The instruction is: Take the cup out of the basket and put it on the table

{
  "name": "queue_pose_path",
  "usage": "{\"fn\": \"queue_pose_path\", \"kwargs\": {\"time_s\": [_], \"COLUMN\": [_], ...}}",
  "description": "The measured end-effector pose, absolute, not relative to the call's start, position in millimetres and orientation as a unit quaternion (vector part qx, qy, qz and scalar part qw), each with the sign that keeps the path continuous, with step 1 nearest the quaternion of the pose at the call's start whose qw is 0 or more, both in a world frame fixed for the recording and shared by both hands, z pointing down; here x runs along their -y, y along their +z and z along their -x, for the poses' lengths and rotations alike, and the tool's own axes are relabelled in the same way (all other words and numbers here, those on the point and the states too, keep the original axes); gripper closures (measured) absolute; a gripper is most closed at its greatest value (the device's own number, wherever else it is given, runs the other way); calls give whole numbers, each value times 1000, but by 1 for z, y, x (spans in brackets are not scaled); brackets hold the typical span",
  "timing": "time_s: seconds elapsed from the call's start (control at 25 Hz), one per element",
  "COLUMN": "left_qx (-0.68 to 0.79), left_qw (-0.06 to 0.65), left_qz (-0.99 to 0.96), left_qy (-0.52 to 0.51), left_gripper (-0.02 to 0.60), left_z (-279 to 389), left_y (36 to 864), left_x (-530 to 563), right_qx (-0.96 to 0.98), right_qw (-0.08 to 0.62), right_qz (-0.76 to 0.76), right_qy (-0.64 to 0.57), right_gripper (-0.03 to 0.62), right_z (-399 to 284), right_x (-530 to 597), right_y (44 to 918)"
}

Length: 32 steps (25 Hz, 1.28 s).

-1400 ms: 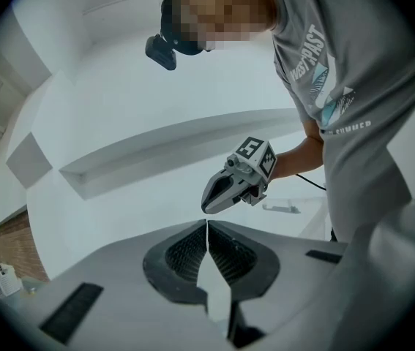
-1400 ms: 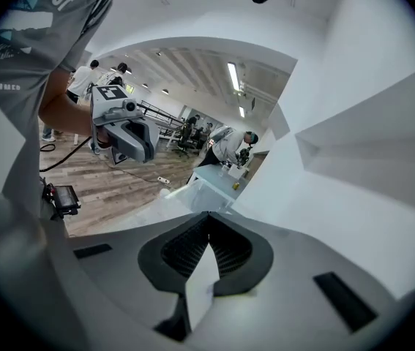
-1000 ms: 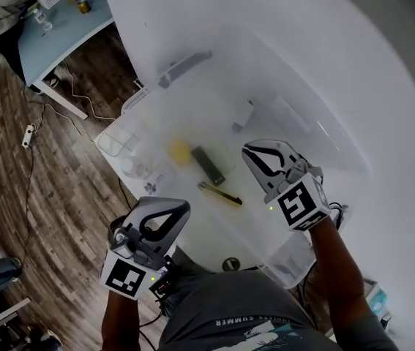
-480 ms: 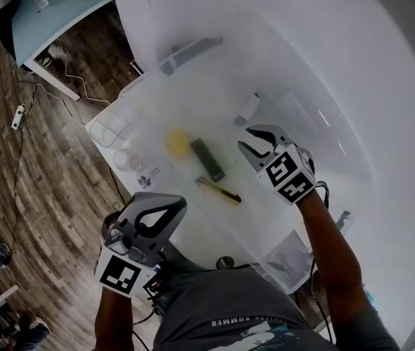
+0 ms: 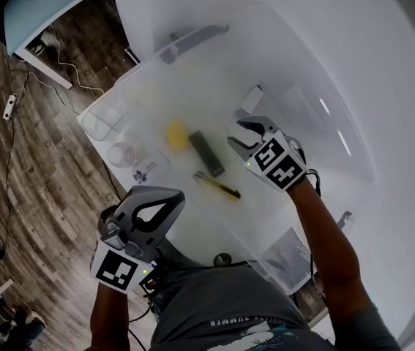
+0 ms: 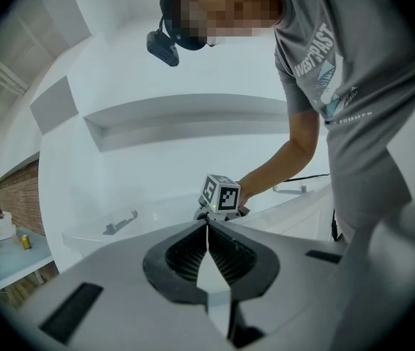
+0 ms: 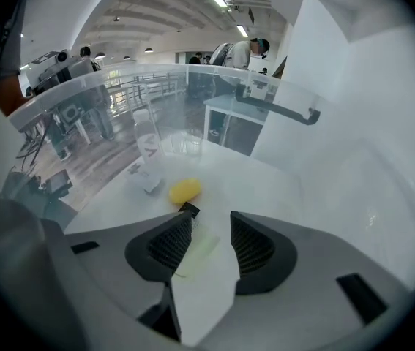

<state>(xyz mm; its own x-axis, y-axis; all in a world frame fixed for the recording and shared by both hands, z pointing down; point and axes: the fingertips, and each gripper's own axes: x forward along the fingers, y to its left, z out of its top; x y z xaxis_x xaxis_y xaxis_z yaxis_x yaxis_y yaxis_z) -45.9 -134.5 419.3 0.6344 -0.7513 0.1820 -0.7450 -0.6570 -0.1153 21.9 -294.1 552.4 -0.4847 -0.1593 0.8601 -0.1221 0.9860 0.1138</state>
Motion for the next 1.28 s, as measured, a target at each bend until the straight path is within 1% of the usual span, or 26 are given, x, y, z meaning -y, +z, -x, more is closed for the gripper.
{"fn": "queue_pose_path", "kwargs": {"time_s": [0.2,0.44,0.8,1.2,1.24,1.28], "left_qx": [-415,-414,-420,-420,-420,-420], "left_qw": [4,-5,-19,-37,-38,-40], "left_qz": [903,905,902,901,901,901], "left_qy": [-107,-103,-101,-98,-99,-99], "left_gripper": [566,566,566,566,566,566], "left_z": [50,49,57,58,58,58], "left_y": [431,441,452,469,470,471], "left_x": [134,133,136,142,142,143], "right_qx": [857,856,825,809,807,805], "right_qw": [508,508,552,575,577,579], "right_qz": [-81,-69,-33,-30,-32,-35], "right_qy": [-27,-73,-114,-123,-125,-127], "right_gripper": [433,434,433,436,439,469], "right_z": [-17,13,41,47,46,45], "right_x": [301,318,336,353,354,355], "right_y": [568,577,617,652,654,655]}}
